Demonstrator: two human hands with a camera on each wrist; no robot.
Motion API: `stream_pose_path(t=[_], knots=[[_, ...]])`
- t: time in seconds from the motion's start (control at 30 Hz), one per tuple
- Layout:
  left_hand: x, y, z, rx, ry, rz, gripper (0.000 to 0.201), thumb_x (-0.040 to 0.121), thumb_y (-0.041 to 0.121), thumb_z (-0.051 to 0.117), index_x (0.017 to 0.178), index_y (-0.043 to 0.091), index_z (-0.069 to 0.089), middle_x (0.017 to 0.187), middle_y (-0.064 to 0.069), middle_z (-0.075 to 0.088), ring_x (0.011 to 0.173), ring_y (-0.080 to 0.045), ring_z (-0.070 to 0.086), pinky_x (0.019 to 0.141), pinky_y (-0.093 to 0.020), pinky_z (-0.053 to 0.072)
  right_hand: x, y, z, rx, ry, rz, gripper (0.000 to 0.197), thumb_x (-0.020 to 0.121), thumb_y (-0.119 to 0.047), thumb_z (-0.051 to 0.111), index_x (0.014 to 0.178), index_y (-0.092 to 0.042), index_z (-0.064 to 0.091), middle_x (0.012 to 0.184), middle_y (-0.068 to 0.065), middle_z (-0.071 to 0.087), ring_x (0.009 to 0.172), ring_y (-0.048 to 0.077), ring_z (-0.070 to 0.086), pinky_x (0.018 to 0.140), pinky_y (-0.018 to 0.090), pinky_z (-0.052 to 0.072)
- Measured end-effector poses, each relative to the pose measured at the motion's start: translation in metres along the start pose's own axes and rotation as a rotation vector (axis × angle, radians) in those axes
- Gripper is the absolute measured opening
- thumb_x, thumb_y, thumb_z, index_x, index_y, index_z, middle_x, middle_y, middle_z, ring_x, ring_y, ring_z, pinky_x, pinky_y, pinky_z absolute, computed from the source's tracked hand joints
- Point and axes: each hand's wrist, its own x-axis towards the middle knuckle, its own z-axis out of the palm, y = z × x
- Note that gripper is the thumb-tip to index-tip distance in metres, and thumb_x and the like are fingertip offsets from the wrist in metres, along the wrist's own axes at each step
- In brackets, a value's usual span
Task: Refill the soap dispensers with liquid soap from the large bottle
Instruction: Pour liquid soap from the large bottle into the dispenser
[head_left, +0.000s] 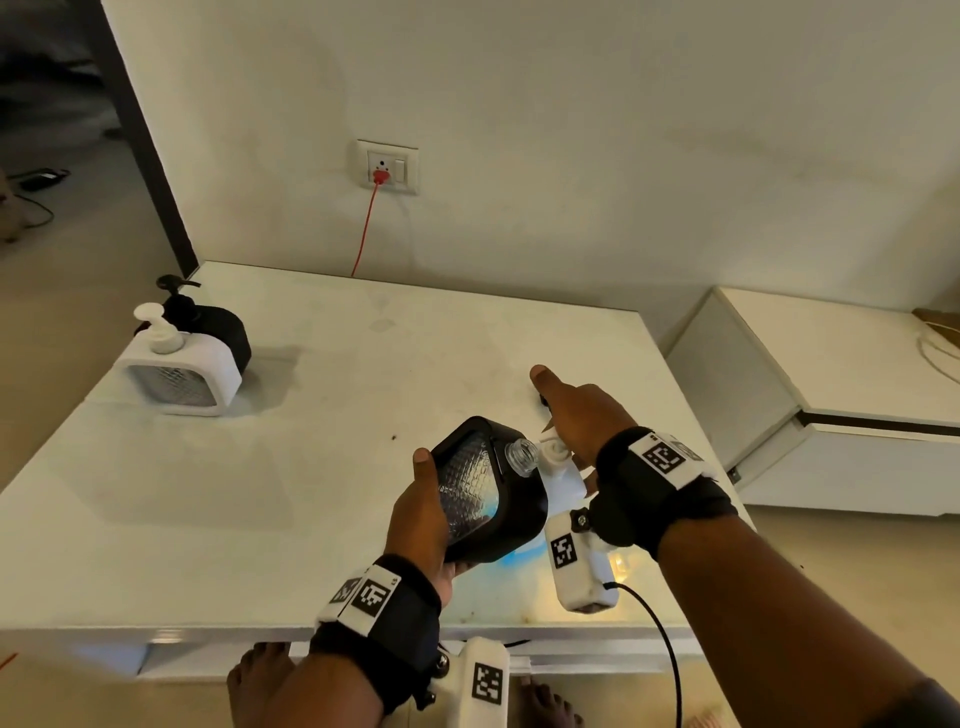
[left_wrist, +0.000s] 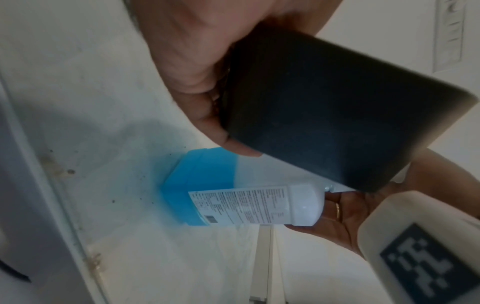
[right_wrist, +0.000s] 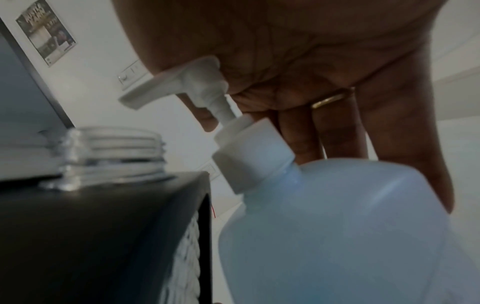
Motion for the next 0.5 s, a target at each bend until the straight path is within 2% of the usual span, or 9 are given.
stream_pose_path(t=[0.17, 0.23, 0.3, 0.37, 0.5], knots=[[0.0015, -0.0012, 0.0002, 0.000, 0.006, 0.001, 0.042, 0.104, 0.062, 0.037, 0.111, 0.029, 0.062, 0.114, -0.012, 0.069, 0.100, -0.033, 0.069, 0.072, -0.042, 0.059, 0.0036, 0.0004, 0.0027, -0.019, -0.004, 0.016, 0.054, 0.095, -0.060, 0.038, 0.102, -0.011, 0.060, 0.107, 0.007, 0.063, 0.107, 0.031, 0.059, 0.099, 0.041, 0.043], [0.0020, -0.0018, 0.0007, -0.008, 0.004, -0.003, 0.042, 0.105, 0.061, 0.037, 0.112, 0.029, 0.062, 0.112, -0.011, 0.069, 0.098, -0.032, 0.069, 0.072, -0.043, 0.060, 0.0037, -0.0001, 0.0050, -0.037, 0.010, 0.017, 0.052, 0.096, -0.056, 0.039, 0.108, -0.010, 0.062, 0.109, 0.009, 0.064, 0.107, 0.031, 0.059, 0.096, 0.040, 0.042], [0.0023, -0.0024, 0.0011, -0.016, 0.002, -0.012, 0.043, 0.105, 0.061, 0.036, 0.116, 0.028, 0.061, 0.112, -0.011, 0.069, 0.097, -0.031, 0.069, 0.071, -0.042, 0.059, 0.0035, 0.0003, 0.0069, -0.092, 0.051, 0.019, 0.056, 0.096, -0.055, 0.040, 0.120, -0.009, 0.061, 0.116, 0.011, 0.065, 0.109, 0.031, 0.059, 0.096, 0.039, 0.043], [0.0023, -0.0025, 0.0019, -0.023, -0.004, -0.026, 0.046, 0.104, 0.062, 0.037, 0.121, 0.027, 0.061, 0.116, -0.012, 0.070, 0.098, -0.032, 0.070, 0.069, -0.042, 0.060, 0.0024, 0.0004, 0.0071, -0.138, 0.080, 0.011, 0.056, 0.099, -0.052, 0.039, 0.129, -0.008, 0.057, 0.124, 0.011, 0.063, 0.113, 0.031, 0.058, 0.097, 0.038, 0.042], [0.0020, -0.0029, 0.0041, -0.016, 0.001, -0.026, 0.048, 0.104, 0.063, 0.037, 0.121, 0.026, 0.061, 0.118, -0.013, 0.070, 0.099, -0.032, 0.070, 0.066, -0.040, 0.060, -0.0012, 0.0026, 0.0065, -0.168, 0.089, 0.002, 0.056, 0.100, -0.051, 0.037, 0.135, -0.010, 0.053, 0.129, 0.010, 0.062, 0.115, 0.030, 0.058, 0.098, 0.037, 0.042]])
